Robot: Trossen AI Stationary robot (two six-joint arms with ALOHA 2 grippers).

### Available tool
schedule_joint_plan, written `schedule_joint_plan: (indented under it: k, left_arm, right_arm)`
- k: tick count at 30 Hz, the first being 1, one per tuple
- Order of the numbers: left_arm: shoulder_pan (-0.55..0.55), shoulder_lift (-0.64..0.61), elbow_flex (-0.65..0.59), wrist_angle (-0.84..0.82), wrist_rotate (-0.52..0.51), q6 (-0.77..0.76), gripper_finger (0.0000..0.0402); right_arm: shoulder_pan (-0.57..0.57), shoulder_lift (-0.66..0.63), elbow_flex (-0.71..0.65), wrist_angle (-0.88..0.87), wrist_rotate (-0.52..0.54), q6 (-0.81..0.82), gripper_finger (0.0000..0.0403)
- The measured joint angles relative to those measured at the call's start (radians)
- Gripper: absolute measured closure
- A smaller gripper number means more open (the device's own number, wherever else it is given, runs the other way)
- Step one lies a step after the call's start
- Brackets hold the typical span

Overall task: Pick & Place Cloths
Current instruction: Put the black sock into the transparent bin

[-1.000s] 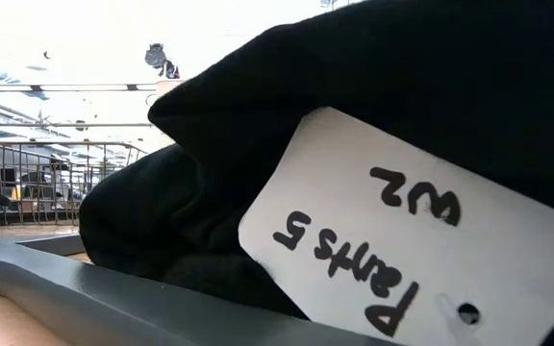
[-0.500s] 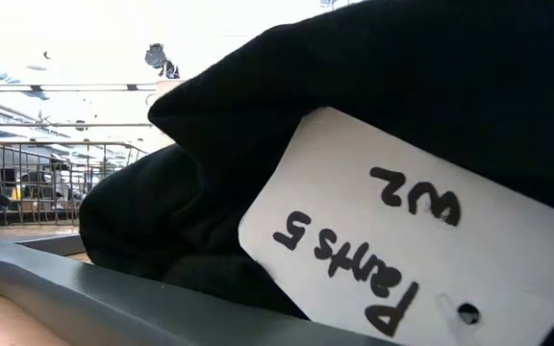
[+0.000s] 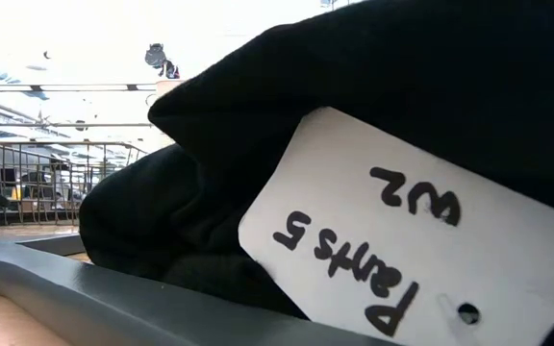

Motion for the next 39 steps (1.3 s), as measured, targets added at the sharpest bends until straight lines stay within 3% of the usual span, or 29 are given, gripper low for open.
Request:
schedule_joint_plan:
  k: [16,27,39]
  left_arm:
    - [0.248,-0.001,0.0,0.332,-0.184,0.588,0.0397]
    - [0.343,-0.001,0.0,0.611,-0.302,1.106,0.0395]
    - [0.444,-0.001,0.0,0.612,-0.265,1.308,0.0399]
  right_arm:
    - [0.0,0.0,0.0,0.0,0.0,0.0,0.0261]
    - [0.0,0.0,0.0,-0.006,0.0,0.064,0.0261]
    - [0.0,0.027,0.005,-0.227,0.0,0.154,0.0261]
